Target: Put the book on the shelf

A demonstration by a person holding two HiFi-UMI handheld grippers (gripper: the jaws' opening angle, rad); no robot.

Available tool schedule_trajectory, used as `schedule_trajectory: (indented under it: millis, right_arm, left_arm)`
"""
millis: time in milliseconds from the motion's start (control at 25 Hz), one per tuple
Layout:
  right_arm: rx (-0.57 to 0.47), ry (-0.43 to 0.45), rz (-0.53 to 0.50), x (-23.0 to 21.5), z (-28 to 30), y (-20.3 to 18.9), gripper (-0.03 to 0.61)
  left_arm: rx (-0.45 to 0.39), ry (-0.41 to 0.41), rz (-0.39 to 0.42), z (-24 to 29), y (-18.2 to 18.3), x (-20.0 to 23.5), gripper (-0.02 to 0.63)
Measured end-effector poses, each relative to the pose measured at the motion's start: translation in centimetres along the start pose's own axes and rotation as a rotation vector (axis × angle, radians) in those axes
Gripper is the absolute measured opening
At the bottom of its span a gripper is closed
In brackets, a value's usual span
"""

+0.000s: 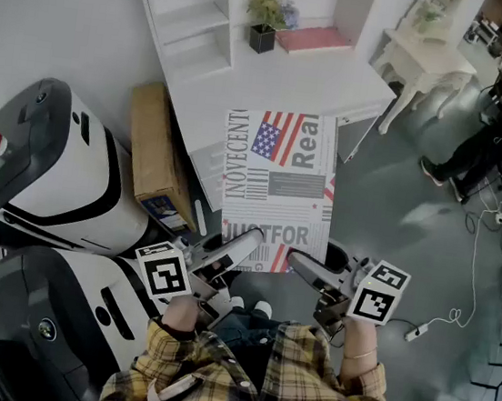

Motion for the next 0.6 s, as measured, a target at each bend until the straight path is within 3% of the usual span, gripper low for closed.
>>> schedule_trajectory:
  millis: [600]
  right_arm:
    - [-0.025, 0.029, 0.009, -0.25, -0.03, -0.35, 0.261]
  left_arm:
    - [-0.009, 0.014, 0.022, -0.09, -0.17, -0.25, 0.184]
Point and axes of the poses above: the fingertips, and each gripper's own axes: z forward along the fingers, x to its left, y out of its top, the point moved 8 cm from there along -z, backward along the fingers, and after that the axes turned 8 degrees about -z, right-handed, at the moved point
